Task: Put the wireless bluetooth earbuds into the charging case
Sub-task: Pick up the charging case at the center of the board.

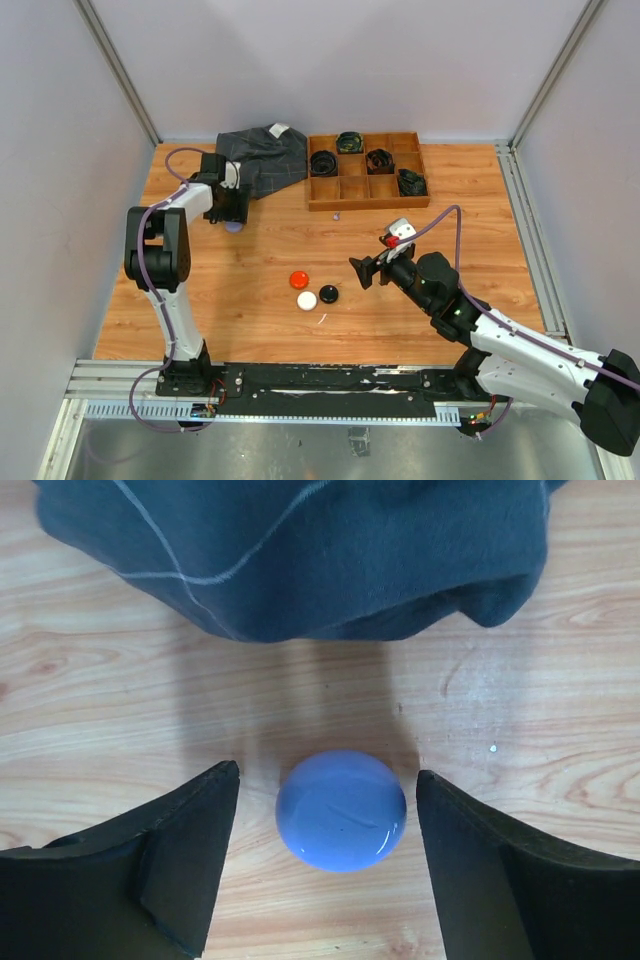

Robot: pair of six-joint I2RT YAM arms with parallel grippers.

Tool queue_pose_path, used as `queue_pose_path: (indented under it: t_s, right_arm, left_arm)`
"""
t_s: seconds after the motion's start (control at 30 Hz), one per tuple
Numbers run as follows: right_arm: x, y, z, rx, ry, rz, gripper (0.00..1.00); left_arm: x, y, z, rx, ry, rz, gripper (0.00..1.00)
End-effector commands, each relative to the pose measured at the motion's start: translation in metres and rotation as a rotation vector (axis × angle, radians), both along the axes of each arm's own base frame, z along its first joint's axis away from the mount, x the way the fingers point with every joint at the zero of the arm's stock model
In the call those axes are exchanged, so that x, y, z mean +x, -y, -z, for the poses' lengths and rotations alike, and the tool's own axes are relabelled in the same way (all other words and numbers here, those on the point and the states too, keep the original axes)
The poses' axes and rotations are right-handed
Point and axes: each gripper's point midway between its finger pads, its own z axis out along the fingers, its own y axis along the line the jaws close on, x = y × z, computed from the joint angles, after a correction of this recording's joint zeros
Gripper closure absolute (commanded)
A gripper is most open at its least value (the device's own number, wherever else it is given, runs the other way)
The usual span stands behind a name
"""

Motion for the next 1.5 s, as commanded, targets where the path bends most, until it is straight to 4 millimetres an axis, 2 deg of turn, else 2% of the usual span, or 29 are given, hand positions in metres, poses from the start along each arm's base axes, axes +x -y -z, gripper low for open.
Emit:
queue_pose_path:
  t_s: [0.0,0.27,0.6,0.7,1.07,1.23,1.47]
  right_arm:
    - [-0.003,-0.003,-0.011,0.018,0.038,-0.006,0.14]
    - [-0.003,-0.004,-0.010,0.013,0.033,-0.008,0.13]
    - [-0.002,-0.004,-0.008,0.007,0.025,-0.004,0.13]
    - [-0.002,-0.004,-0.009,0.010,0.027,-0.006,0.13]
    - [-0.003,-0.004,-0.011,0.017,0.030,-0.008,0.13]
    - [-0.004,-0.004,-0.011,0.021,0.031,-0.016,0.13]
    - [-0.004,-0.003,-0.011,0.016,0.028,-0.012,0.13]
  left_arm:
    - [-0.008,0.005,0.013,-0.031,-0.062,0.029,0.25]
    - [-0.016,0.014,0.016,-0.079,-0.099,0.036,0.33]
    - [-0.028,0.022,0.012,-0.118,-0.135,0.011,0.36]
    - [-0.032,0.025,0.015,-0.125,-0.147,0.011,0.40]
    - [-0.046,0.031,0.017,-0.114,-0.174,-0.001,0.38]
    - [-0.047,0.035,0.015,-0.117,-0.164,0.007,0.38]
    - [-0.048,0.043,0.019,-0.121,-0.155,0.003,0.47]
